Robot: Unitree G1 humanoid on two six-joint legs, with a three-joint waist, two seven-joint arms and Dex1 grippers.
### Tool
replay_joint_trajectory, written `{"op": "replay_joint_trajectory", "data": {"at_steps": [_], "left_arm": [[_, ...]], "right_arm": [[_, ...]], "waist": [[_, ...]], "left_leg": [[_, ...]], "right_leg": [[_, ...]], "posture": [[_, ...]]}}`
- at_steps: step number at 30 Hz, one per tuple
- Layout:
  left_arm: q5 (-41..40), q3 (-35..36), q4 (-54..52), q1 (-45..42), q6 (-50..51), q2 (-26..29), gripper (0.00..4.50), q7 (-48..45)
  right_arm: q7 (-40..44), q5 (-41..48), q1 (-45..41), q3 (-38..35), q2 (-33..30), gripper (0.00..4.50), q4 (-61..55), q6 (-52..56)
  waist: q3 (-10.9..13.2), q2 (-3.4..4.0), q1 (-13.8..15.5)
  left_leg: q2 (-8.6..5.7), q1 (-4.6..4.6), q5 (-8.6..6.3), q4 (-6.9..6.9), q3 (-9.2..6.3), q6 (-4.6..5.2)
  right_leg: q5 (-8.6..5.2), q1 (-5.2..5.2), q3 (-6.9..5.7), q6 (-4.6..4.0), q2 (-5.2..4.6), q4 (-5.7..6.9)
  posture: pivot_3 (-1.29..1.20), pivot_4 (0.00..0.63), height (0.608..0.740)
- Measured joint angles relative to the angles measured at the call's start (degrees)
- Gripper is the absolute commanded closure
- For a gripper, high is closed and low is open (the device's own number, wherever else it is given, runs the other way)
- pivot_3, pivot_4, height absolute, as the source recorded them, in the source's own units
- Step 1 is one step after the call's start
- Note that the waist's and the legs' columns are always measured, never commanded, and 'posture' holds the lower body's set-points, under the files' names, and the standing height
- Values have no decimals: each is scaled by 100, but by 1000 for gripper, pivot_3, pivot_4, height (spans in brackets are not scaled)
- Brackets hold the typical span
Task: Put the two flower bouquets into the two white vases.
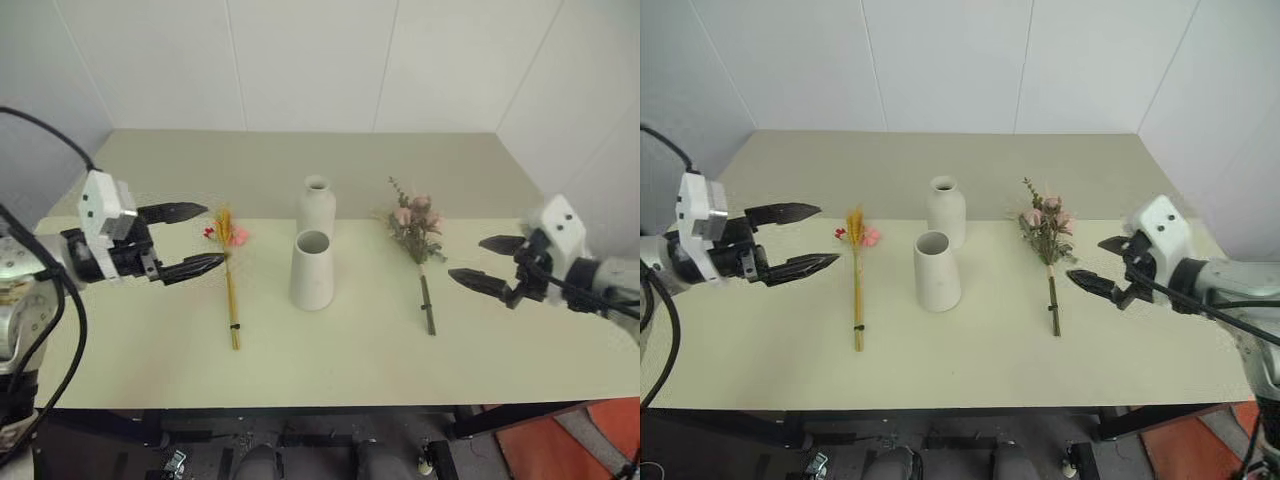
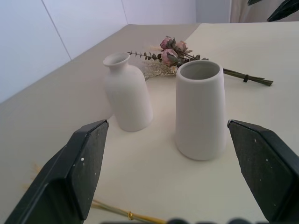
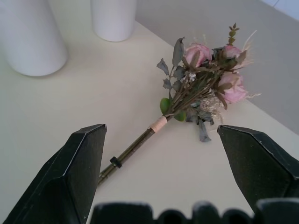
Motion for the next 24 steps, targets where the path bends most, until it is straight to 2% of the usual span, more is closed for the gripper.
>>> {"op": "replay_joint_trajectory", "data": {"at_steps": [4, 7, 12, 19, 22, 24], "left_arm": [[18, -410, 5, -727, -2, -246, 47, -4], [87, -624, 9, -1056, -9, -300, 47, -16], [192, -827, 64, -1207, -22, -487, 47, -90], [320, -847, 196, -1120, -158, -519, 47, -213], [360, -840, 195, -1009, -161, -572, 0, -202], [381, -838, 186, -916, -165, -610, 0, -195]], "right_arm": [[-599, -302, -1006, 988, 421, 0, 416, 793], [-1035, -545, -1507, 1360, 808, 0, 908, 1361], [-1803, -940, -1931, 1623, 1573, 0, 1574, 2002], [-2356, -1278, -2292, 1723, 2219, 0, 2257, 2247], [-2394, -1418, -2474, 1724, 2304, 585, 2576, 2236], [-2409, -1499, -2595, 1728, 2355, 1202, 2808, 2200]], "waist": [[0, 0, 1], [0, 0, 5], [0, 0, 4], [0, 1, -20], [0, 1, -20], [0, 1, -21]], "left_leg": [[-2, -14, 0, 4, -1, 0], [-2, -25, 0, 0, -2, 0], [-3, -29, 0, 1, -2, 0], [-2, -25, 0, 0, -2, 0], [-2, -27, 0, -1, -2, 0], [-2, -28, 0, 0, -2, 0]], "right_leg": [[1, -9, 0, 1, -1, -1], [1, -18, -1, 1, -1, -6], [1, -22, -1, 1, -2, -3], [1, -22, -1, 1, 0, 0], [1, -22, -2, 1, -1, -3], [1, -22, -2, 1, -2, -3]], "posture": [[0, 150, 740], [0, 150, 740], [0, 150, 740], [0, 150, 740], [0, 150, 740], [0, 150, 740]]}}
